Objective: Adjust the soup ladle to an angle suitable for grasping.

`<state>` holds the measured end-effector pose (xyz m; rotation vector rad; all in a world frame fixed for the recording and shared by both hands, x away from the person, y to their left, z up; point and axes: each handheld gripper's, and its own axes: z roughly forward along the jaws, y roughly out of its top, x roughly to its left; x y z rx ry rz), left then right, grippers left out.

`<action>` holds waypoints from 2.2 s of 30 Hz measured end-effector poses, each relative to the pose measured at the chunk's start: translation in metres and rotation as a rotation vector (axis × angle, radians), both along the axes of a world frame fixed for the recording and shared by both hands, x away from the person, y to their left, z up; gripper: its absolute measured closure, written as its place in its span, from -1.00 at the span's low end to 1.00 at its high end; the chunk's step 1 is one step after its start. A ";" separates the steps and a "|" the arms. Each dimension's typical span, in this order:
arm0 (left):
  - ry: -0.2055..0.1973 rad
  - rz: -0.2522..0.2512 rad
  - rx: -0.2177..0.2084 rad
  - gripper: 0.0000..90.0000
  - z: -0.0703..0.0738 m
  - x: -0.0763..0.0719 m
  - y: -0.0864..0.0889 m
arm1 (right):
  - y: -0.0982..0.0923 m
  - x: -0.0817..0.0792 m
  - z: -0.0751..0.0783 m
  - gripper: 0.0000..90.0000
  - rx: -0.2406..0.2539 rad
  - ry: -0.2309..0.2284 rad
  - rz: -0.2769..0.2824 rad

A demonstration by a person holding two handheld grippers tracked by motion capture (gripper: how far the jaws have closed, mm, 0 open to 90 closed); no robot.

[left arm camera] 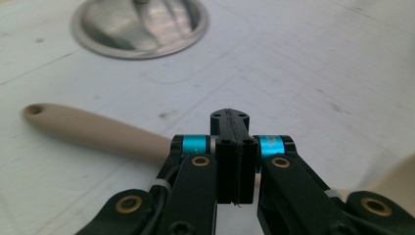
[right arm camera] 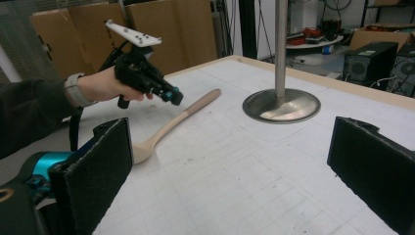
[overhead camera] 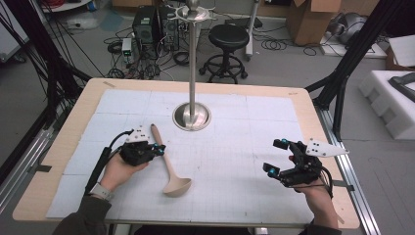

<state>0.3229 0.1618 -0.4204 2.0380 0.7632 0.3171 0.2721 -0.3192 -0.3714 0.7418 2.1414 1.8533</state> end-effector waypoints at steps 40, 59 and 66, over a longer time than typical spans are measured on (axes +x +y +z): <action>0.077 -0.162 0.183 1.00 -0.017 -0.023 -0.045 | 0.006 0.002 -0.002 -0.95 -0.015 0.014 0.017; 0.097 -0.173 0.106 1.00 -0.020 -0.040 -0.013 | 0.009 0.003 -0.005 -0.95 -0.027 0.015 0.023; 0.098 -0.176 0.101 1.00 -0.020 -0.049 -0.001 | 0.010 0.003 -0.005 -0.95 -0.027 0.019 0.027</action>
